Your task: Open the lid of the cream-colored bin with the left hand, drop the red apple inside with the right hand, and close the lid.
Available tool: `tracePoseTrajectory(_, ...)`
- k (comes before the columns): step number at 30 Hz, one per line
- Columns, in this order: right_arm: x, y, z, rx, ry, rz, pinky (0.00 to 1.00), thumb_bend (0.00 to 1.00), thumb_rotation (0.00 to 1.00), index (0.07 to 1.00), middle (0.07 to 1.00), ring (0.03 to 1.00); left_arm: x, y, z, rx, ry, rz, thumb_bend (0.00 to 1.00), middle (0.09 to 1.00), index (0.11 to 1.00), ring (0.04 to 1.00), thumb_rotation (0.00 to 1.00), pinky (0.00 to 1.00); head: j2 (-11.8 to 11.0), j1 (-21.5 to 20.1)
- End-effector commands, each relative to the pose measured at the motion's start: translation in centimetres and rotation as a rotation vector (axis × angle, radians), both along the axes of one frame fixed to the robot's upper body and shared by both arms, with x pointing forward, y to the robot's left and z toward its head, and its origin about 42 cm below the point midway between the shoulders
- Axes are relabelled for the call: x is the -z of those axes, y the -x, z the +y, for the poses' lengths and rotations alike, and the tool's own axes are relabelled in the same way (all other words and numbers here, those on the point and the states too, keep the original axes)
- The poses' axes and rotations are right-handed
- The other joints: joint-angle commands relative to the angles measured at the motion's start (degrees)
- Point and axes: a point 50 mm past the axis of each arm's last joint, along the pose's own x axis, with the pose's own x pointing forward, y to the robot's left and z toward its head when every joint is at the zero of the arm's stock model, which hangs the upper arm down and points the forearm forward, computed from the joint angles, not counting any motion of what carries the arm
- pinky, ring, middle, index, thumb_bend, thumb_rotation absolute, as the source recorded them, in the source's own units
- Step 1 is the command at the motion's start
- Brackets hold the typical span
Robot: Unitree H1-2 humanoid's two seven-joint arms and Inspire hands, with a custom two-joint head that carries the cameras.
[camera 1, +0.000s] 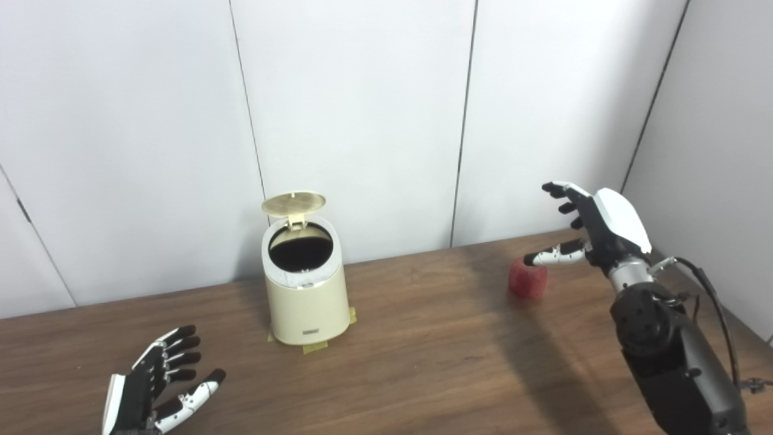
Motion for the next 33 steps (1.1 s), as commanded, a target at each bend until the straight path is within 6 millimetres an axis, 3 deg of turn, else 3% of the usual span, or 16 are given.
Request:
tracePoseTrajectory(1,-2.0,-0.3,-1.7,-0.003,-0.019,-0.012,0.65,0.82,0.29,0.839,0.836,0.778,-1.4,-0.7,0.5,0.008,-0.015,-0.065,0.63,0.753,0.788,0.697,0.02,0.62,0.1,-0.1)
tracePoseTrajectory(7,-0.6,-0.8,-2.9,-0.025,-0.173,0.097,0.62,0.83,0.27,0.874,0.857,0.772,-1.6,-0.6,0.7,0.013,-0.011,-0.068,0.63,0.750,0.790,0.691,0.02,0.62,0.3,-0.3)
tracePoseTrajectory(15,1.6,-1.3,-3.5,-0.010,-0.191,0.228,0.82,0.81,0.30,0.901,0.894,0.890,-1.7,-0.6,0.9,0.014,-0.023,-0.069,0.63,0.751,0.790,0.693,0.00,0.63,0.5,-0.7)
tracePoseTrajectory(21,3.2,-1.8,-4.0,-0.008,-0.235,0.238,0.80,0.81,0.23,0.918,0.914,0.887,-1.7,-0.6,1.1,0.013,-0.019,-0.062,0.63,0.755,0.793,0.697,0.00,0.63,0.6,-0.9)
tracePoseTrajectory(28,4.7,-2.7,-3.8,0.013,-0.226,0.220,0.75,0.85,0.22,0.891,0.892,0.857,-1.7,-0.7,1.0,0.018,-0.018,-0.062,0.64,0.752,0.791,0.692,0.02,0.63,0.6,-0.7)
tracePoseTrajectory(33,5.7,-3.5,-3.5,0.019,-0.186,0.232,0.75,0.83,0.23,0.875,0.865,0.837,-1.7,-0.8,0.9,0.026,-0.011,-0.062,0.63,0.760,0.793,0.699,0.02,0.63,0.8,-0.3)
